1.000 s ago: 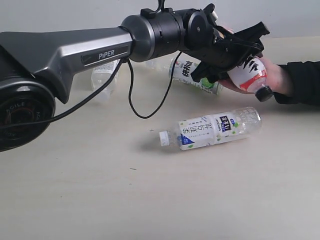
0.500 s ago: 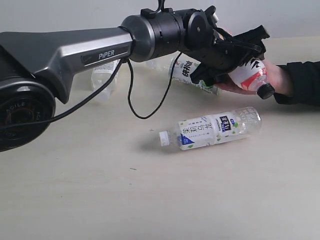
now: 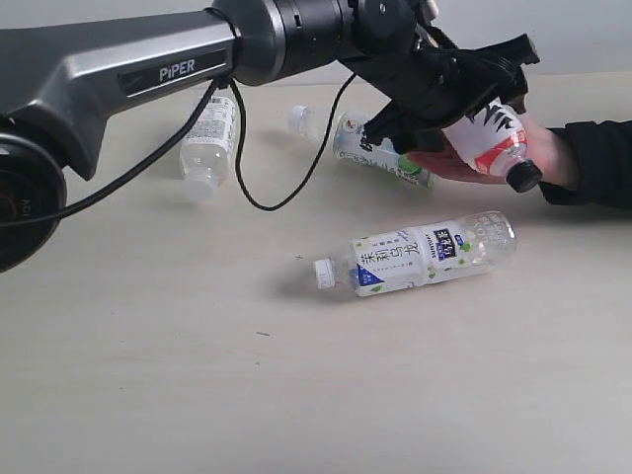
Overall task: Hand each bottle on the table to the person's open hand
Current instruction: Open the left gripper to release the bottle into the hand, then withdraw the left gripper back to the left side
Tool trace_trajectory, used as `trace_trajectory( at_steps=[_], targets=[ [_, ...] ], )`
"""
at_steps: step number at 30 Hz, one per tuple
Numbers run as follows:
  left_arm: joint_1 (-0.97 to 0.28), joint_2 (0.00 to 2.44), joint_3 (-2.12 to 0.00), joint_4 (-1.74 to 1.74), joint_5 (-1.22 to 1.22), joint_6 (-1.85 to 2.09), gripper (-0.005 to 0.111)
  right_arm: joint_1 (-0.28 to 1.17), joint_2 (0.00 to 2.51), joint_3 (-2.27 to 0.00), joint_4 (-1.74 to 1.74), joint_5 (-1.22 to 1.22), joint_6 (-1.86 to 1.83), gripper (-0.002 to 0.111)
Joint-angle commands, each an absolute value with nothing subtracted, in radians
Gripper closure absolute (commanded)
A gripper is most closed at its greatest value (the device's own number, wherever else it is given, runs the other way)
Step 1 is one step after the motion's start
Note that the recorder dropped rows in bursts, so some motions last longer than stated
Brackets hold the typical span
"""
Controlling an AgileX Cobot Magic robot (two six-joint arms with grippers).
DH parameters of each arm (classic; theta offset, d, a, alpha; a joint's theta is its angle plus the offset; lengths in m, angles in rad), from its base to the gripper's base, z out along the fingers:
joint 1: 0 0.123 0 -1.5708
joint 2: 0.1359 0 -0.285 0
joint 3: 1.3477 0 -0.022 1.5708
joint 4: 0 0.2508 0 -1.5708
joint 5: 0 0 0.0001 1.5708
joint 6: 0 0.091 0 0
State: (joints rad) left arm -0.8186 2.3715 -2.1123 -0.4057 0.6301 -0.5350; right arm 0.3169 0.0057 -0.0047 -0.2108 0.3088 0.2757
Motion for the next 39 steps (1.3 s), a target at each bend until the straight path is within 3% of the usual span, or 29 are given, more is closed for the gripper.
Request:
trace_trajectory(
  at_steps=[1, 8, 12, 15, 22, 23, 30, 39],
  targets=[
    [-0.815, 2.330, -2.116, -0.403, 0.677, -0.496, 0.024, 0.311, 0.000, 0.000, -0.212, 0.307, 0.275, 0.108],
    [-0.815, 2.257, -2.116, -0.368, 0.784, -0.442, 0.026, 0.311, 0.000, 0.000, -0.212, 0.307, 0.275, 0.108],
    [-0.813, 2.214, -2.116, -0.343, 0.871, -0.404, 0.034, 0.311, 0.000, 0.000, -0.212, 0.307, 0.275, 0.108],
    [-0.813, 2.186, -2.116, -0.320, 0.944, -0.358, 0.049, 0.311, 0.000, 0.000, -0.212, 0.307, 0.275, 0.108],
    [-0.813, 2.144, -2.116, -0.253, 1.137, -0.246, 0.104, 0.311, 0.000, 0.000, -0.212, 0.307, 0.275, 0.108],
    [-0.813, 2.139, -2.116, -0.235, 1.159, -0.246, 0.106, 0.311, 0.000, 0.000, -0.212, 0.307, 0.275, 0.108],
    [-0.816, 2.082, -2.085, -0.144, 1.221, -0.124, 0.107, 0.311, 0.000, 0.000, -0.212, 0.307, 0.275, 0.108],
    [-0.811, 1.878, -1.819, -0.112, 1.089, -0.044, 0.107, 0.311, 0.000, 0.000, -0.212, 0.307, 0.275, 0.108]
  ],
)
